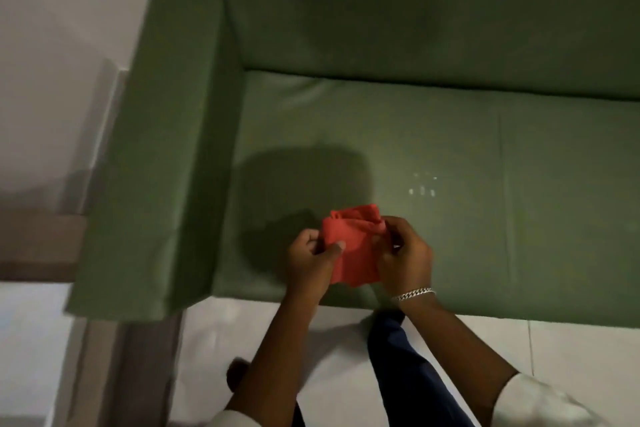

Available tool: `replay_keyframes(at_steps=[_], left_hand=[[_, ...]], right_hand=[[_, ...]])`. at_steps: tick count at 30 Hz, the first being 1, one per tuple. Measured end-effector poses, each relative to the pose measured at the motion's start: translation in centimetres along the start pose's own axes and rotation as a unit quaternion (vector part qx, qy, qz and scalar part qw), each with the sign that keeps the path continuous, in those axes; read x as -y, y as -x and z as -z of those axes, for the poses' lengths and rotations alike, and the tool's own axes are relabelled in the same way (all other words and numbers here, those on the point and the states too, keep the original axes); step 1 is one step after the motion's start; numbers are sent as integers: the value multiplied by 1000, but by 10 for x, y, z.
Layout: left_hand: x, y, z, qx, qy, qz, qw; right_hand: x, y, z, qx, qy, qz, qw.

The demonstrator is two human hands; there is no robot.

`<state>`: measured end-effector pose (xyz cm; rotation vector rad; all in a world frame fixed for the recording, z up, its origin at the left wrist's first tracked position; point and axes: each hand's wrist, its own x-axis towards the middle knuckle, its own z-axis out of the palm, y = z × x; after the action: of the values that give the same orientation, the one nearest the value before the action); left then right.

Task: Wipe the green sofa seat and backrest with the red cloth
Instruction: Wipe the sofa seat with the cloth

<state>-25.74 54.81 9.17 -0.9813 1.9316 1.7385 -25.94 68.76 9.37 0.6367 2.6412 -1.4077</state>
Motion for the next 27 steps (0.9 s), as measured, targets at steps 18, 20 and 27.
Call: replay_keyframes(at_steps=[18, 20, 27], left_hand=[[22, -191, -84, 53, -669, -412, 617], [24, -197, -84, 34, -669, -439, 598], [28, -203, -83, 22, -668, -446, 595]], right_hand=[[-153, -88, -3, 38, 350, 137, 926], [-167, -102, 6, 5, 373, 149, 916], [-148, -110, -14, -68, 393, 1, 917]])
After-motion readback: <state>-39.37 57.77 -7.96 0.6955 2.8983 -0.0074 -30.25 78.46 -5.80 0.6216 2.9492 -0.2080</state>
